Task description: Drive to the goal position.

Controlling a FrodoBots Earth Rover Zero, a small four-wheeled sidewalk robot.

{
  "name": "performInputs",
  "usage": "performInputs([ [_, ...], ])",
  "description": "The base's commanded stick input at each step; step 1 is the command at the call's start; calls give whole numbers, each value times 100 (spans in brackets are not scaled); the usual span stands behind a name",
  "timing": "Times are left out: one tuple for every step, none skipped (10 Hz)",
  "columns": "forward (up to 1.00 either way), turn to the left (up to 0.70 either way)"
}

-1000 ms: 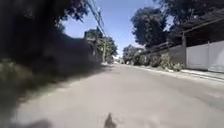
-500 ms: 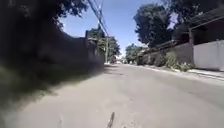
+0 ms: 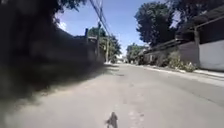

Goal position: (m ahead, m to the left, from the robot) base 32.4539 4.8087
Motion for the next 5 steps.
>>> performInputs([
  [100,0],
  [100,0],
  [100,0],
  [100,0],
  [100,0],
])
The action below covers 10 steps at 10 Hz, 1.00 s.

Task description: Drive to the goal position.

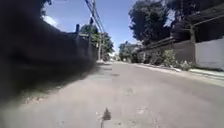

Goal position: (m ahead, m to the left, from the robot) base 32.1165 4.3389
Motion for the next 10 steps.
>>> performInputs([
  [100,0],
  [100,0],
  [100,0],
  [100,0],
  [100,0],
  [100,0],
  [100,0],
  [100,0],
  [100,0],
  [100,0],
])
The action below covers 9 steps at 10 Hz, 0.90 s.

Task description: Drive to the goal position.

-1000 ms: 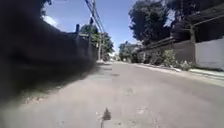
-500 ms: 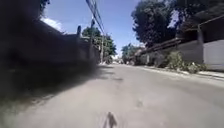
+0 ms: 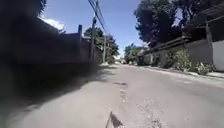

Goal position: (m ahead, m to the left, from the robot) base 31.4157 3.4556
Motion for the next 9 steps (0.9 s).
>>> performInputs([
  [100,0],
  [100,0],
  [100,0],
  [100,0],
  [100,0],
  [100,0],
  [100,0],
  [100,0],
  [100,0],
])
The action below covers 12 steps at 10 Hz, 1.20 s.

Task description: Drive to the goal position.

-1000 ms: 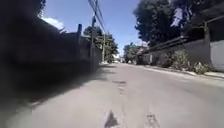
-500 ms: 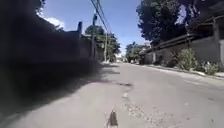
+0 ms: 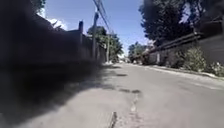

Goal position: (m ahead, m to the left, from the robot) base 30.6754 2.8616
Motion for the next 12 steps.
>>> performInputs([
  [100,0],
  [100,0],
  [100,0],
  [100,0],
  [100,0],
  [100,0],
  [100,0],
  [100,0],
  [100,0],
  [100,0],
  [100,0],
  [100,-5],
])
